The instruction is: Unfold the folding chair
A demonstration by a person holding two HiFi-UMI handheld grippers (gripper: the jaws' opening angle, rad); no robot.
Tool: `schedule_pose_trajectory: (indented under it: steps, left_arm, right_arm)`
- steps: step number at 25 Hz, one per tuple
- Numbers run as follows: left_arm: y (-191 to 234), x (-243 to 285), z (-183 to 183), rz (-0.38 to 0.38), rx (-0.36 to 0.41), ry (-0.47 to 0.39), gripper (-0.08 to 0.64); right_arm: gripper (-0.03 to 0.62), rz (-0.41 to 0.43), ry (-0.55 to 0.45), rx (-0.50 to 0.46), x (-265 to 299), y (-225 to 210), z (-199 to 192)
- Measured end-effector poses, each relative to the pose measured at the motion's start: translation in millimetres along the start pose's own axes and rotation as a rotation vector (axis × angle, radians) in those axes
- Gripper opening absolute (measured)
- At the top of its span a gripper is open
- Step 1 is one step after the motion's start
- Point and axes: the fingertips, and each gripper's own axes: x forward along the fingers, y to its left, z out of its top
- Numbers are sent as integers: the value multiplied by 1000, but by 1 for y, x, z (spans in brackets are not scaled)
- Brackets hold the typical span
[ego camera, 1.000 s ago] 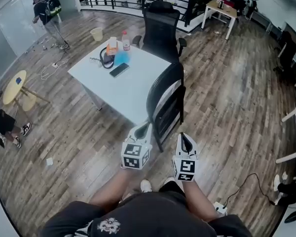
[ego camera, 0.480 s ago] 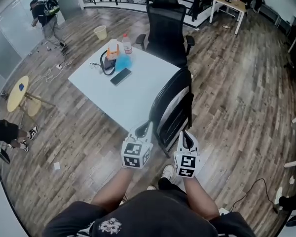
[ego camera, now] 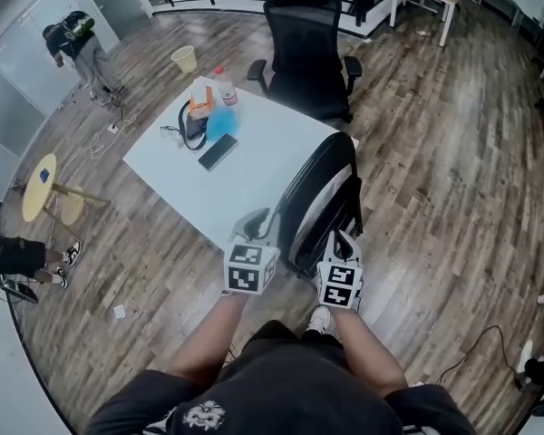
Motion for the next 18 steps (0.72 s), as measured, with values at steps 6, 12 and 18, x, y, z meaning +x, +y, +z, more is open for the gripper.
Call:
schedule_pose_trajectory:
  steps: [6,12,18]
  left_arm:
    - [7,46,-7,-88,33,140,206]
    - [11,83,-20,-235,38,267,249]
    - [8,112,-25,-346,14,319,249]
  right_arm:
    - [128,-20,80,85,44,-10,-17]
    - [264,-82,283,190,99,-11,-63]
    - [307,-123,422,236,150,-2,-97]
